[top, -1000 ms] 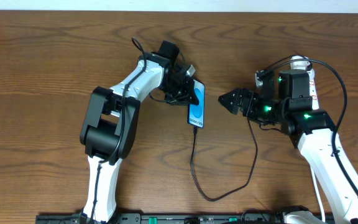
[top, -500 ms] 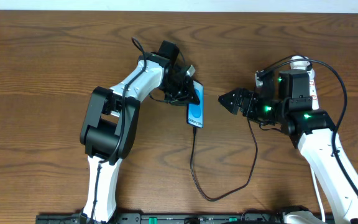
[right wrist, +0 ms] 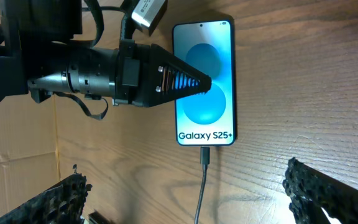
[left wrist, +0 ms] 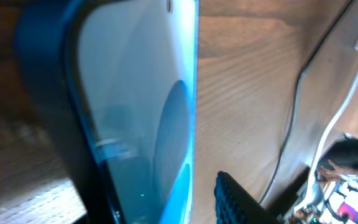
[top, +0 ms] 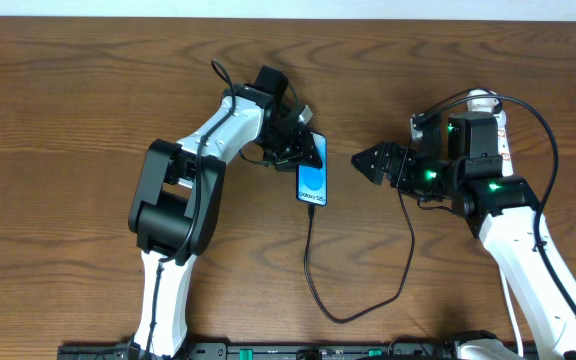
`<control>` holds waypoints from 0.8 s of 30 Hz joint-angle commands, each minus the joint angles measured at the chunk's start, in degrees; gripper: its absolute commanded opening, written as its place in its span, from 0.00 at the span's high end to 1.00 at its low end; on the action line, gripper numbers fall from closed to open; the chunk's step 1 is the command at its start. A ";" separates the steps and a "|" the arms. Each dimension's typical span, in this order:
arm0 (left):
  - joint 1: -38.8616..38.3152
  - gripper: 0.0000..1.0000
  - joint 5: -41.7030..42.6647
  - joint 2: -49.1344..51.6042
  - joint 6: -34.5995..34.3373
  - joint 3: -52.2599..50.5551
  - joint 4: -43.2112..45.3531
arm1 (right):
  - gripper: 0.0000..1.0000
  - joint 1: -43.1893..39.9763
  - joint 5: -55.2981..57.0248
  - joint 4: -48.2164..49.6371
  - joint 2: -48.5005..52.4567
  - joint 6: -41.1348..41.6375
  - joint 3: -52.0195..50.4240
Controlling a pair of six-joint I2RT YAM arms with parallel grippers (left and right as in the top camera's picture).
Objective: Plug charger to phone and switch on socket
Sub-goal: 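Lower the plugged-in phone flat onto the table with the left gripper, then open the left gripper and lift it away from the phone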
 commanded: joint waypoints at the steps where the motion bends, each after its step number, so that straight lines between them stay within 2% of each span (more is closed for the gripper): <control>1: 0.13 0.58 -4.15 0.17 0.07 -0.22 -0.26 | 0.01 -0.35 0.09 -0.26 -0.50 -1.16 0.55; 9: 0.13 0.51 -6.12 0.17 0.09 -0.22 -0.35 | 0.01 -0.35 0.09 -0.55 -0.50 -1.18 0.55; 14: 0.13 0.41 -10.86 0.17 0.07 -0.22 -0.55 | 0.01 -0.37 0.92 -1.44 -0.50 -1.16 0.55; 22: 0.17 0.40 -16.52 0.17 0.07 -0.22 -1.07 | 0.01 -0.37 6.16 -6.21 -0.50 -1.20 0.55; 24: 0.17 0.32 -17.73 0.17 0.07 -0.22 -1.20 | 0.01 -0.37 7.02 -6.86 -0.50 -1.18 0.55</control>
